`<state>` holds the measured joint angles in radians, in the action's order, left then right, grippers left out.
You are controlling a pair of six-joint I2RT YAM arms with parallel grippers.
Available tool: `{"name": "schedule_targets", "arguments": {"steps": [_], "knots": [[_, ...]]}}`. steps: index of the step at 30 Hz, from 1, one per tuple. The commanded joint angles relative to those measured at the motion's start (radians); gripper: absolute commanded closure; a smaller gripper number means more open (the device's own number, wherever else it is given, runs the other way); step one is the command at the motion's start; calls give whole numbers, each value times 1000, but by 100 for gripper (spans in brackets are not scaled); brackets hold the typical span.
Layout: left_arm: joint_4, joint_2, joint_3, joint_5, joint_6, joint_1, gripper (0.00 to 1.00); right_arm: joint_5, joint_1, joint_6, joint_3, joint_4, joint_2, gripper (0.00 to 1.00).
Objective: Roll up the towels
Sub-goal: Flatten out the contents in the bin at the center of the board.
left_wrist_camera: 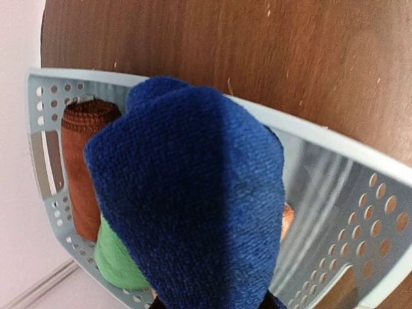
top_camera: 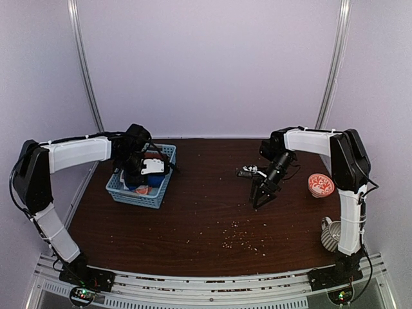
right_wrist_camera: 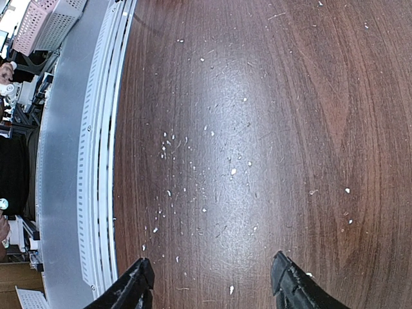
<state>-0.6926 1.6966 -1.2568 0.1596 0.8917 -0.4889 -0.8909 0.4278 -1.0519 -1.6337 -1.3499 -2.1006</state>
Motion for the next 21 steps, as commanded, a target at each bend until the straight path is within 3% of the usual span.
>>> {"name": "schedule_targets", "arguments": {"steps": [1, 8, 15, 21], "knots": [[-3, 87, -98, -64, -29, -99, 100, -12, 7, -15, 7, -9, -6, 36], [29, 209, -248, -109, -116, -145, 100, -12, 8, -14, 8, -9, -12, 37], [-60, 138, -254, -52, -207, -145, 100, -17, 8, -9, 8, -9, -7, 37], [-65, 17, -146, -118, -289, -150, 100, -20, 12, -2, 5, -9, -16, 36]]}}
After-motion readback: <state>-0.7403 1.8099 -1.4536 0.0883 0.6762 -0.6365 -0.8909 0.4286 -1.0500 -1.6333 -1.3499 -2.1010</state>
